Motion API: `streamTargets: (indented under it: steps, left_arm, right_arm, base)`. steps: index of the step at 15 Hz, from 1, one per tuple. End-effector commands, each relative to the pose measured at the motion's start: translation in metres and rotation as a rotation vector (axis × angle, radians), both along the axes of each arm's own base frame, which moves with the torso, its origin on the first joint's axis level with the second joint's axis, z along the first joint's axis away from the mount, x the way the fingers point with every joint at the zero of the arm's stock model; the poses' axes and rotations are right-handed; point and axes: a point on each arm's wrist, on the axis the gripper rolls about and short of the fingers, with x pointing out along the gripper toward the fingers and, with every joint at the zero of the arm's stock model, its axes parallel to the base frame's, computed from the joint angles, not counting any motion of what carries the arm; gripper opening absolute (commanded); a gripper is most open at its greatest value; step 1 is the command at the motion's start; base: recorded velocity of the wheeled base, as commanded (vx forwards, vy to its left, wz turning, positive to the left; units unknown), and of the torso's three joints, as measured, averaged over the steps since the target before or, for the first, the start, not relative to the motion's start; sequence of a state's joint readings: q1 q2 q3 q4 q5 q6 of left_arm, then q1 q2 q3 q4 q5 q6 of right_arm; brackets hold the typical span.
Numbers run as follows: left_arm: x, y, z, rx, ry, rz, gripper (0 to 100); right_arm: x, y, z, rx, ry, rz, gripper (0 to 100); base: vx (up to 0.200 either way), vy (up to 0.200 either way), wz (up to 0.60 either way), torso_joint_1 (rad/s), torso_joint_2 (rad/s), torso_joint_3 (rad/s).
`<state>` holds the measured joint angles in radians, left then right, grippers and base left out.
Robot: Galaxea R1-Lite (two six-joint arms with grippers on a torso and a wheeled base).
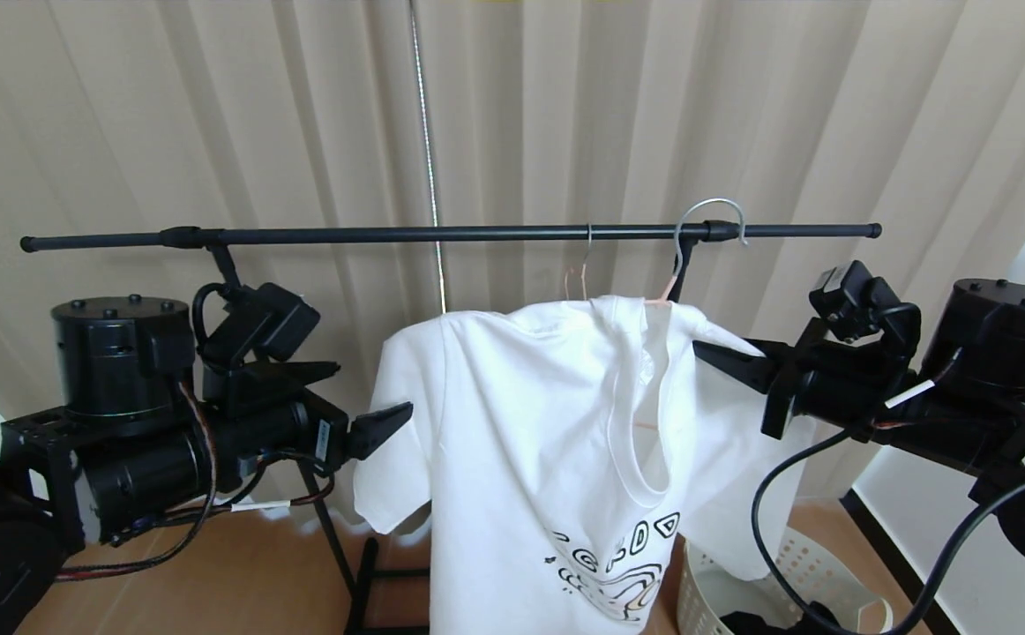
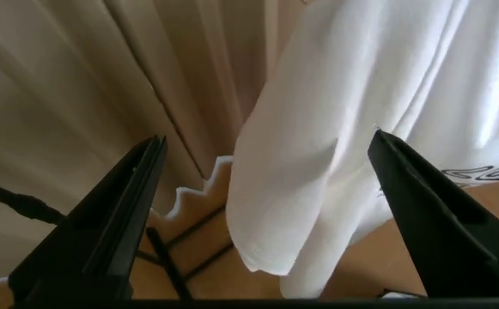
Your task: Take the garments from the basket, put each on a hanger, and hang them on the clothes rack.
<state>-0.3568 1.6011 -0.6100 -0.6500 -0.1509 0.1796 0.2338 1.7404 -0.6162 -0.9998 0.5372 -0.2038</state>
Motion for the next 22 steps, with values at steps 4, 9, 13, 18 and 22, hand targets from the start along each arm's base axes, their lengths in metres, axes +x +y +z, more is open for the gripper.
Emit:
streamTargets:
  steps: [4, 9, 13, 18, 22]
  left_arm:
    - [0.014, -0.009, -0.014, 0.0, 0.053, 0.011, 0]
    - [0.003, -0.002, -0.01, -0.006, 0.045, 0.021, 0]
    - [0.001, 0.009, -0.015, -0.011, 0.07, 0.063, 0]
    - [0.001, 0.011, -0.018, -0.029, 0.094, 0.122, 0]
    - [-0.001, 0.013, -0.023, -0.026, 0.116, 0.133, 0]
  right_arm:
    - [0.0, 0.0, 0.001, 0.001, -0.003, 0.005, 0]
    - [0.001, 0.001, 0.002, 0.003, -0.007, 0.005, 0]
    - [0.003, -0.001, 0.003, 0.006, -0.01, 0.0, 0]
    - [0.005, -0.006, 0.004, 0.01, -0.014, -0.012, 0]
    - [0.007, -0.009, 0.007, 0.029, -0.01, -0.021, 0]
  base:
    - [0.0, 0.0, 0.0, 0.0, 0.0, 0.0]
    - [0.0, 0.0, 0.0, 0.0, 0.0, 0.0]
    - [0.0, 0.0, 0.0, 0.0, 0.0, 0.0]
    - [0.0, 0.0, 0.0, 0.0, 0.0, 0.0]
    - [0.0, 0.0, 0.0, 0.0, 0.0, 0.0]
